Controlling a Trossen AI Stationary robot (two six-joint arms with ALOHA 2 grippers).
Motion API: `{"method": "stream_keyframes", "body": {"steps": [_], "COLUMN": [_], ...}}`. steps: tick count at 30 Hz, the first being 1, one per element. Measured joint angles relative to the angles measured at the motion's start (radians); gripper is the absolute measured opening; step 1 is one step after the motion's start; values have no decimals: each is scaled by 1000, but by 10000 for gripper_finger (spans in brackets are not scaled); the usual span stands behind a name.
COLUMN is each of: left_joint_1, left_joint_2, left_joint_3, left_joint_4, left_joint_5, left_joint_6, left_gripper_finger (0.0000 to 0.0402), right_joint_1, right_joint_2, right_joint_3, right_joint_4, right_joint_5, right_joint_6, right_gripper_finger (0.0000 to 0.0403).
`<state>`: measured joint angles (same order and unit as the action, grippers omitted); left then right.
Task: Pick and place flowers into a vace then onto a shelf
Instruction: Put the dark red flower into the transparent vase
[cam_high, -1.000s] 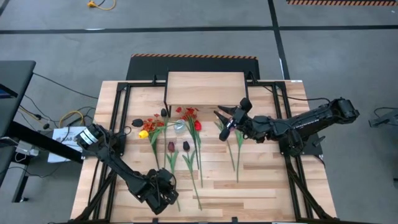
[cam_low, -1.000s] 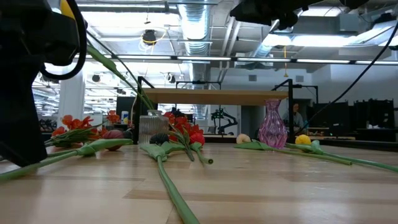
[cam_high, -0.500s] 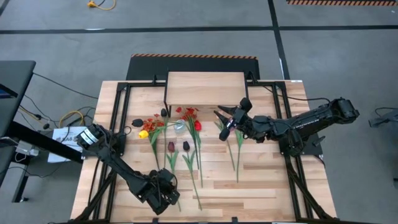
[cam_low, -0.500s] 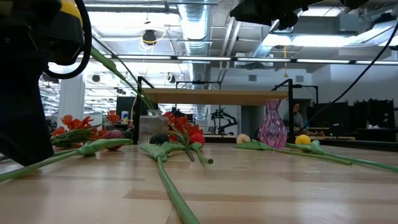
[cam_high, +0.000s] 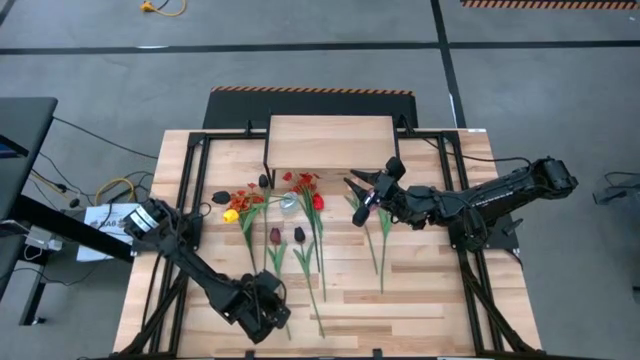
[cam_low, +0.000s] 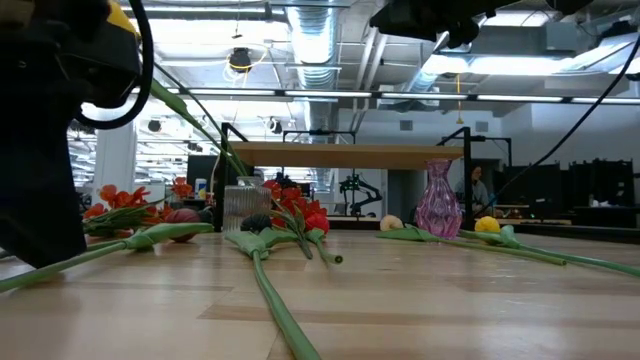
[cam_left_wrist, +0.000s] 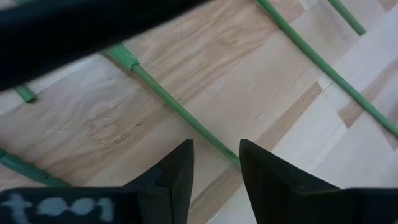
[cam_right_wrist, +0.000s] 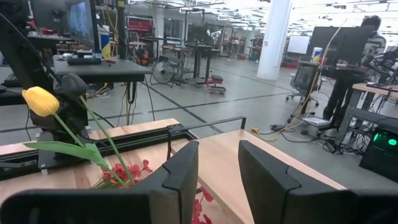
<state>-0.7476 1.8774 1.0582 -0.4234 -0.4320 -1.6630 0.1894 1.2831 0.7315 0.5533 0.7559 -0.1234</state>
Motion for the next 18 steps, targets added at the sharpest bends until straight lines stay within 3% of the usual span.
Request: {"method": "stream_keyframes", "body": {"steps": [18], "left_joint_1": [28], "left_joint_2": [2], "left_joint_3": [2], "left_joint_4": [-7], "left_joint_5": [98], "left_joint_6": [-20], "left_gripper_finger": [119], "right_joint_1": [0], "right_joint_2": [0], "right_joint_3": [0], "right_joint_4": [0], "right_joint_5": [0], "right_joint_6": [0], "right_gripper_finger": [108]}}
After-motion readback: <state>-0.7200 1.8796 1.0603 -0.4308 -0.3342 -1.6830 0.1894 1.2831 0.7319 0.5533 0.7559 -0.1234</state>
